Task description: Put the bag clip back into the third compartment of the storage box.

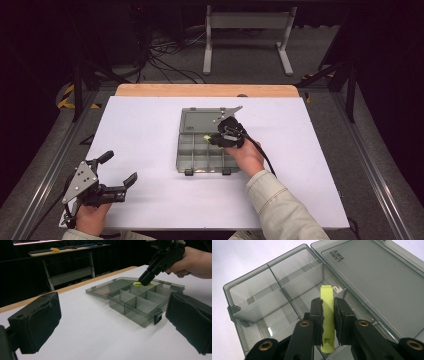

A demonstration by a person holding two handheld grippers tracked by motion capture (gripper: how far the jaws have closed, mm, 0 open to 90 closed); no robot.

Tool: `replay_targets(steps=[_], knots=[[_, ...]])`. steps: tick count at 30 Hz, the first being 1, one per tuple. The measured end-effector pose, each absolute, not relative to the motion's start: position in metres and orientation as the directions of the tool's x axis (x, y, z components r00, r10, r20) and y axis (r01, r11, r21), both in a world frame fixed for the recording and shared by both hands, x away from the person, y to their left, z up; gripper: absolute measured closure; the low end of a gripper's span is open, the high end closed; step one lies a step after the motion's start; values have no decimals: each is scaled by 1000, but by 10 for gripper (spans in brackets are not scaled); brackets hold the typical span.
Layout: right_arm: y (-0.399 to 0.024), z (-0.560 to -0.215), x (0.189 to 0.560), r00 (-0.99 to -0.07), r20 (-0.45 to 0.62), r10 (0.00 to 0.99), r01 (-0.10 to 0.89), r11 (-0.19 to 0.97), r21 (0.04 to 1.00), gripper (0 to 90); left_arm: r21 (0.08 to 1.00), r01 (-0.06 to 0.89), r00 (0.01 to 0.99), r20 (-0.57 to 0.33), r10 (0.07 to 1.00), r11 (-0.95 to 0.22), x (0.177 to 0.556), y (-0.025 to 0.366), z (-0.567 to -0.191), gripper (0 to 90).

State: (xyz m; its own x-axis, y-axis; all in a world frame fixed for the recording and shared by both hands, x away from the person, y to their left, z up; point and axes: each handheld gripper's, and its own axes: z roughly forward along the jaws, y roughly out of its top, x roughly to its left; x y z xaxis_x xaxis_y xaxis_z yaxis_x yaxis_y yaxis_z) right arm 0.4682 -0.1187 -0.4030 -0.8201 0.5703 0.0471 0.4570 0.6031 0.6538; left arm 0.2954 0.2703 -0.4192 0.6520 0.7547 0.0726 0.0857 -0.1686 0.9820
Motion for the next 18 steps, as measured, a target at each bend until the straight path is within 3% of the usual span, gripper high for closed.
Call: replay_targets(steps=[18], knots=[[-128, -406, 469, -796, 70, 602, 496, 581, 645, 782, 982, 85, 652, 73, 755, -169, 295, 270, -419, 8]])
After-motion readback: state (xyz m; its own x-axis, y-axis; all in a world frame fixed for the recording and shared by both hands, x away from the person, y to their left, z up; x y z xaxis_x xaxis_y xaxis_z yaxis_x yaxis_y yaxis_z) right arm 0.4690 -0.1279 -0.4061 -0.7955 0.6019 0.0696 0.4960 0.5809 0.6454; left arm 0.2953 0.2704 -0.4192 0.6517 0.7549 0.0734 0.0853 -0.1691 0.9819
